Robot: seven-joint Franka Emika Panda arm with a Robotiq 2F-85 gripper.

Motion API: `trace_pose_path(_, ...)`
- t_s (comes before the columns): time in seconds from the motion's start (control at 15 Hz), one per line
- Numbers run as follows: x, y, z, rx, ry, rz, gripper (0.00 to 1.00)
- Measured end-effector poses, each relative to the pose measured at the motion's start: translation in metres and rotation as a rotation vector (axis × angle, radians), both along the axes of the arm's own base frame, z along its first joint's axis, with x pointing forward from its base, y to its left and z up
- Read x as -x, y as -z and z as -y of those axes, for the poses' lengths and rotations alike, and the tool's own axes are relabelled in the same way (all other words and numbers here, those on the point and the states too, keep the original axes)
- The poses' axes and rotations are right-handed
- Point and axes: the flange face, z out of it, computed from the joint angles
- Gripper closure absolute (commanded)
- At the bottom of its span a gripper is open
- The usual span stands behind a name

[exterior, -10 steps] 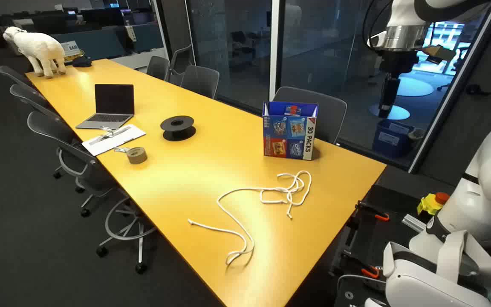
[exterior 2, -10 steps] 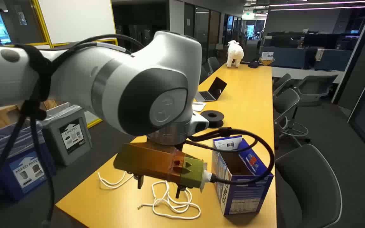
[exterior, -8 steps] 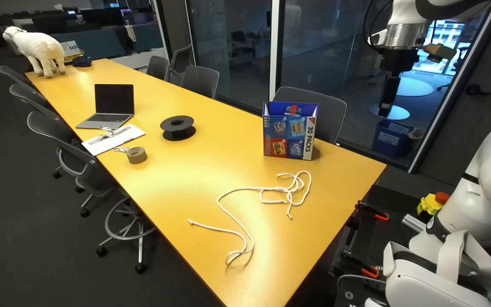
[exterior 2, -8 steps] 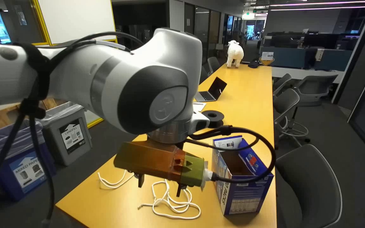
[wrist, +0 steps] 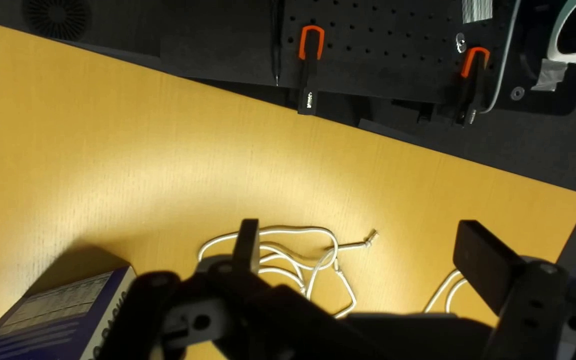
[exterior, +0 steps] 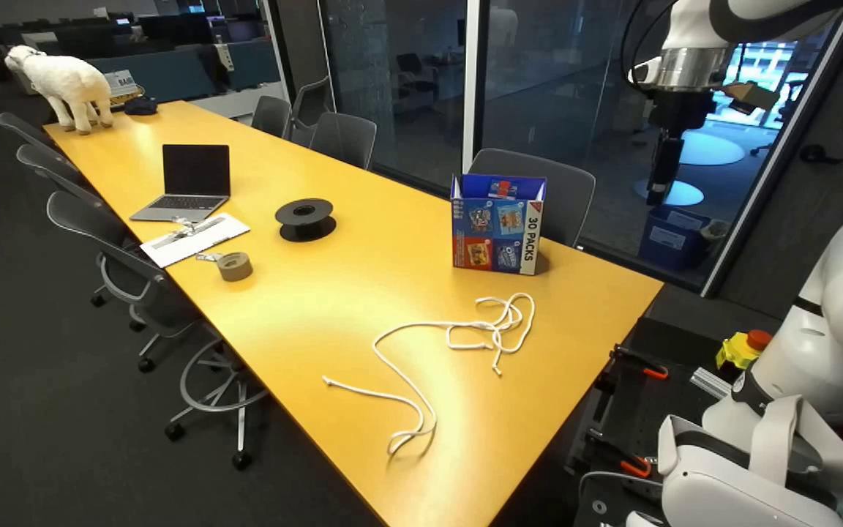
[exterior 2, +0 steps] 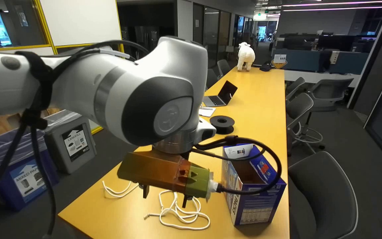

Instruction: Put the ropes in the box

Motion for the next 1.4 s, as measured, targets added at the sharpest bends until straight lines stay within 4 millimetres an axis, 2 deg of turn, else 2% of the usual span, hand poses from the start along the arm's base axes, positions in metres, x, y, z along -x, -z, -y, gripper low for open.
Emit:
trace_pose_path(0.13,-0.007,0.015,-0.016,-0.002,-0.011,0.01,0.0)
trace_pose_path(0.33,-0.022,0.048,-0.056,-0.011,-0.012,0.036,0.0)
trace_pose_path(0.6,-0.064,0.077,-0.112,0.042,0.18,0.11,0.0)
trace_pose_path(0.87,-0.096,0.12,-0.149,0.089,0.376,0.142,0.0)
trace_pose_path(1.13,-0.113,0.159,-0.166,0.123,0.572,0.168,0.0)
trace_pose_path(1.27,-0.117,0.177,-0.162,0.159,0.667,0.172,0.0)
trace_pose_path(1.4,-0.117,0.194,-0.147,0.201,0.768,0.16,0.0)
